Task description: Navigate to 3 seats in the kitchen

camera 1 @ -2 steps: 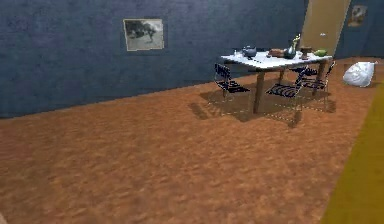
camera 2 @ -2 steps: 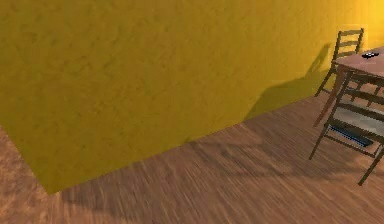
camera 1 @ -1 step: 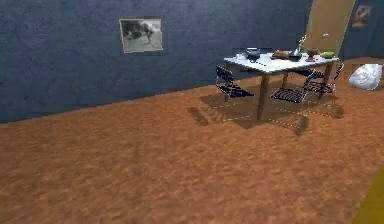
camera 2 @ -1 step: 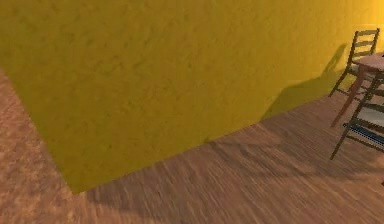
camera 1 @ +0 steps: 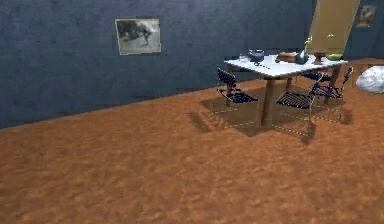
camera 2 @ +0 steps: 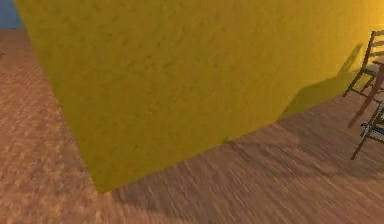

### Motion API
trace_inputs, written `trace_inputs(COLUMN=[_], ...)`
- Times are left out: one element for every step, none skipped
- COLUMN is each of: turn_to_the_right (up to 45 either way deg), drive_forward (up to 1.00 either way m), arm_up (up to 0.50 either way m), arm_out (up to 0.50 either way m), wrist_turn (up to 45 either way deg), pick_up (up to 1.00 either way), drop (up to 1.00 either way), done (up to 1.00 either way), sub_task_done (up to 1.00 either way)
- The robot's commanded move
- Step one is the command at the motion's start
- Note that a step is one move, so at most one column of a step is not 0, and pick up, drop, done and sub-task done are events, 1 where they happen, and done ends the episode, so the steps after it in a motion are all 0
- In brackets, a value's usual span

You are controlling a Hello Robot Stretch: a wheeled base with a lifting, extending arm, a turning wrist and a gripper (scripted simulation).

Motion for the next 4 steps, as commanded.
trace_inputs(turn_to_the_right=[12.0, 0.0, 0.0, 0.0], drive_forward=[0.0, 1.0, 0.8, 0.0], arm_up=[0.0, 0.0, 0.0, 0.0], arm_out=[0.0, 0.0, 0.0, 0.0], wrist_turn=[0.0, 0.0, 0.0, 0.0], pick_up=[0.0, 0.0, 0.0, 0.0], drop=[0.0, 0.0, 0.0, 0.0], done=[0.0, 0.0, 0.0, 0.0], sub_task_done=[0.0, 0.0, 0.0, 1.0])
